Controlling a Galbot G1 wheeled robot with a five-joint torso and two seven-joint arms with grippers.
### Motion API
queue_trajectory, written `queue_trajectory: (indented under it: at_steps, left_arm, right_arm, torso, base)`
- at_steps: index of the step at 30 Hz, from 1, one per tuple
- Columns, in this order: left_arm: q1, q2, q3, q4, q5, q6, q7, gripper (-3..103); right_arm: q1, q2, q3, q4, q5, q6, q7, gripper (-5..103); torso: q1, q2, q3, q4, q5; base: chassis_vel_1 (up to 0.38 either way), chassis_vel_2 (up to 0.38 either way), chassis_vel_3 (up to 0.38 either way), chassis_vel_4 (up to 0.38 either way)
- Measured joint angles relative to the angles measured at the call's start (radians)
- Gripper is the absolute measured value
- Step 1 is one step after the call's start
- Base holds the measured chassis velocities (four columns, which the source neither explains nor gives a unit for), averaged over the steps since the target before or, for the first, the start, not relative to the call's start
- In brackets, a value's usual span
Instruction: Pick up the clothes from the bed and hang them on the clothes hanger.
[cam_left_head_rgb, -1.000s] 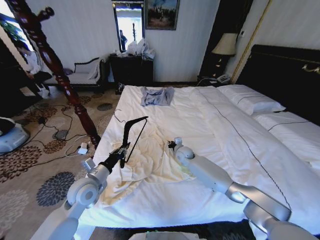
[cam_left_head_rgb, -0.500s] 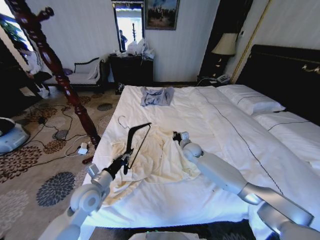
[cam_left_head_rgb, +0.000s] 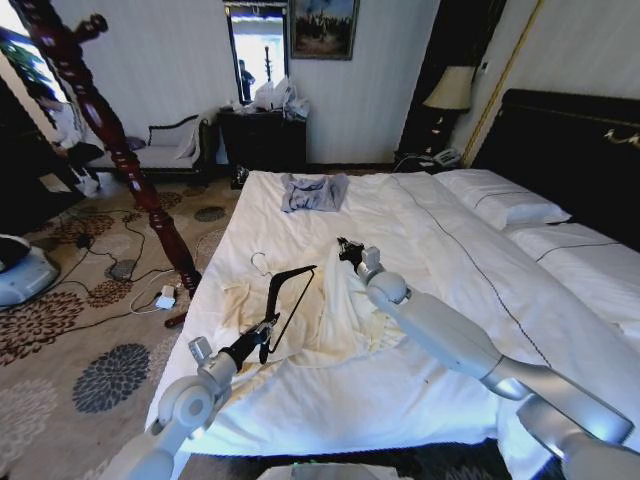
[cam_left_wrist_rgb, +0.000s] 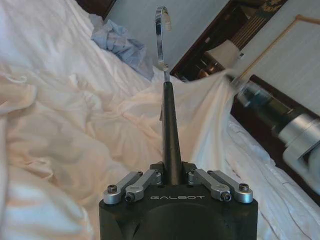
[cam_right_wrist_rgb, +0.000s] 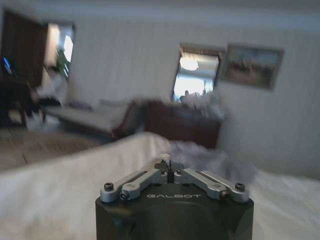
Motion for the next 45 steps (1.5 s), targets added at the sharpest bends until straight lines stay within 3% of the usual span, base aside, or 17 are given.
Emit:
queue_trajectory:
  at_steps: [3, 10, 14, 16, 23, 28, 35, 45]
  left_arm:
    - [-0.019, -0.009, 0.006, 0.013, -0.029, -0.001, 0.001, 17]
    - [-0.087, -0.053, 0.056, 0.048, -0.074, -0.006, 0.023, 17]
    - [-0.107, -0.073, 0.103, 0.062, -0.075, -0.005, 0.036, 17]
    - [-0.098, -0.074, 0.171, 0.086, -0.043, 0.002, 0.05, 17]
    - [-0.094, -0.059, 0.207, 0.074, -0.035, 0.005, 0.06, 17]
    - [-0.15, -0.069, 0.205, 0.094, -0.055, 0.001, 0.059, 17]
    - [-0.233, -0.155, 0.164, 0.157, -0.076, -0.016, 0.095, 17]
    - [-0.301, -0.202, 0.126, 0.177, -0.065, -0.027, 0.111, 17]
  right_arm:
    - [0.007, -0.001, 0.015, 0.049, 0.02, 0.104, -0.026, 1]
    - [0.052, -0.001, -0.006, 0.109, 0.102, 0.206, -0.037, 1]
    - [0.077, 0.003, -0.022, 0.091, 0.108, 0.224, -0.046, 1]
    - [0.1, -0.001, -0.025, 0.058, 0.115, 0.243, -0.047, 1]
    - [0.106, -0.006, -0.016, 0.042, 0.115, 0.255, -0.046, 1]
    - [0.099, -0.018, -0.013, 0.09, 0.137, 0.269, -0.049, 1]
    - [0.05, -0.032, -0.011, 0.252, 0.245, 0.343, -0.051, 1]
    - [-0.112, -0.125, 0.01, 0.367, 0.226, 0.377, -0.086, 1]
  torso:
    - [0.0, 0.0, 0.0, 0.0, -0.0001]
    - [0.0, 0.0, 0.0, -0.0001, -0.0002]
    - [0.0, 0.0, 0.0, 0.0, -0.0001]
    - [0.0, 0.0, 0.0, 0.0, -0.0001]
    - [0.0, 0.0, 0.0, 0.0001, 0.0001]
    - [0.0, 0.0, 0.0, 0.0, -0.0003]
    - [0.0, 0.0, 0.0, 0.0004, -0.0002]
    - [0.0, 0.0, 0.0, -0.0003, -0.0001]
  base:
    - [0.0, 0.0, 0.0, 0.0]
    - [0.0, 0.0, 0.0, 0.0]
    - [0.0, 0.0, 0.0, 0.0]
    - [0.0, 0.0, 0.0, 0.0]
    - [0.0, 0.0, 0.0, 0.0]
    - [0.0, 0.0, 0.0, 0.0]
    - [0.0, 0.0, 0.0, 0.0]
    - [0.0, 0.0, 0.0, 0.0]
